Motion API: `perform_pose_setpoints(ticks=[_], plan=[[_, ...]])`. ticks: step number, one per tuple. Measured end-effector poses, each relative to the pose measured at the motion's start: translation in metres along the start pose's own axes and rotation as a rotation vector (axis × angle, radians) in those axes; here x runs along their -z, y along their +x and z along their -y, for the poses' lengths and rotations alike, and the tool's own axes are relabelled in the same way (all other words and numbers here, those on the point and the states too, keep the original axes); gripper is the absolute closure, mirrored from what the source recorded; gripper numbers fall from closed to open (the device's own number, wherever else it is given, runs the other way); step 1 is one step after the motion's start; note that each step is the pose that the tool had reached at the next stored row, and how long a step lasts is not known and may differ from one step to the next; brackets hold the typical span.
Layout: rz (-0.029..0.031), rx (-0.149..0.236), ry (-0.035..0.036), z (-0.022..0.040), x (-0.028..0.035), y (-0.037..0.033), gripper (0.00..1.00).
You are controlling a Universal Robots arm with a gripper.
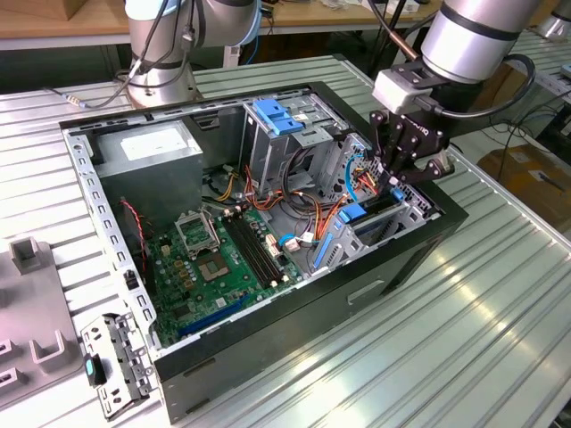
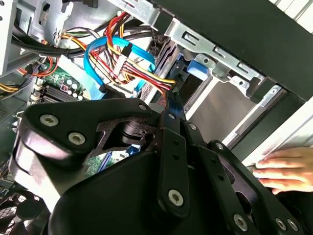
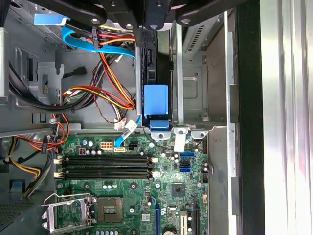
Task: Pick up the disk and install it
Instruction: 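Insert the second disk wire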
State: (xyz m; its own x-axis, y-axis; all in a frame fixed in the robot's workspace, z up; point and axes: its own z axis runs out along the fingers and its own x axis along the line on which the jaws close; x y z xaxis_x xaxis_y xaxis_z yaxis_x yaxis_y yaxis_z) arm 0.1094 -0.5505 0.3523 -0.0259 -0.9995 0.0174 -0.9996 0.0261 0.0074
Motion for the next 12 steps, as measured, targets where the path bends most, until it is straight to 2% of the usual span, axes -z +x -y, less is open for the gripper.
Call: perform_pose_setpoints(ticks=[4, 9, 11, 12], plan=[[0.0, 0.0, 0.0, -0.0062, -0.0001, 0.0002, 0.89], [-0.0001, 0.0, 0.0, -0.0064, 0.0005, 0.0002, 0.89], [0.0, 0.0, 0.0, -0.0065, 0.0037, 0.0002, 0.89], [0.0, 0.0, 0.0, -0.0065, 0.0076, 0.0003, 0.89]])
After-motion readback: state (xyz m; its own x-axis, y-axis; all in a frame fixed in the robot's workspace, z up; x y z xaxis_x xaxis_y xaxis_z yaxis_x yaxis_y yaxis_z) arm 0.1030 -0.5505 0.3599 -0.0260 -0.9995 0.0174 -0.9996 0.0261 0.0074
